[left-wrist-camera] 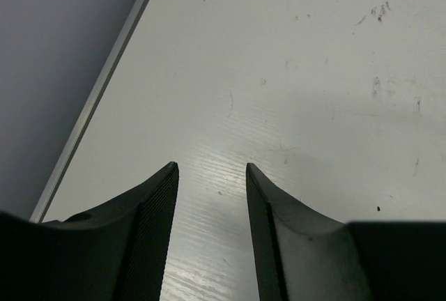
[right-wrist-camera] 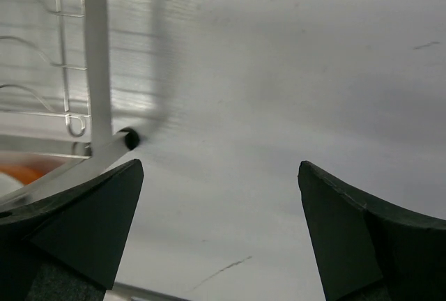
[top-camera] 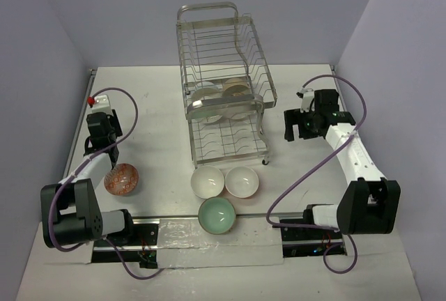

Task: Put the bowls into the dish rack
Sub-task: Move the dish rack to the center of the board.

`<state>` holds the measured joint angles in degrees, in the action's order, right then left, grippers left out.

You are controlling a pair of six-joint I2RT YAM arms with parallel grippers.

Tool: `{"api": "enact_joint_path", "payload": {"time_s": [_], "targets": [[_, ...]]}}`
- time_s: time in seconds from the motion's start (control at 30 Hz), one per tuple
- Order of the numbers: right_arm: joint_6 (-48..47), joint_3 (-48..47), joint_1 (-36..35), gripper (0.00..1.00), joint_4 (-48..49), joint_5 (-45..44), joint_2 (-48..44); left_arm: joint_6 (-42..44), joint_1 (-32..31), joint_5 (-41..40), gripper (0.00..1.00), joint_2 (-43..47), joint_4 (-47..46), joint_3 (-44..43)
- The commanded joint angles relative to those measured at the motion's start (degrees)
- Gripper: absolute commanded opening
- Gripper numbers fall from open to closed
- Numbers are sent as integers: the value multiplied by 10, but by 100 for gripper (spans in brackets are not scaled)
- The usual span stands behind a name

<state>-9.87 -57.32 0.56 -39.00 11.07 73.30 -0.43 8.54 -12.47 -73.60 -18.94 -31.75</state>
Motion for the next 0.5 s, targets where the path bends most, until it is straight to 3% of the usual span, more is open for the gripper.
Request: {"api": "enact_joint_path", "payload": {"time_s": [0.0, 0.13, 0.47], "targets": [[7, -10, 14, 100, -40, 149, 5, -6, -1, 34, 49, 25, -14, 5], [3, 2, 15, 100, -46, 220, 0, -2, -1, 89, 50, 37, -7, 12], [-76, 18, 20, 100, -58, 277, -79, 17, -1, 88, 50, 31, 5, 5]]}}
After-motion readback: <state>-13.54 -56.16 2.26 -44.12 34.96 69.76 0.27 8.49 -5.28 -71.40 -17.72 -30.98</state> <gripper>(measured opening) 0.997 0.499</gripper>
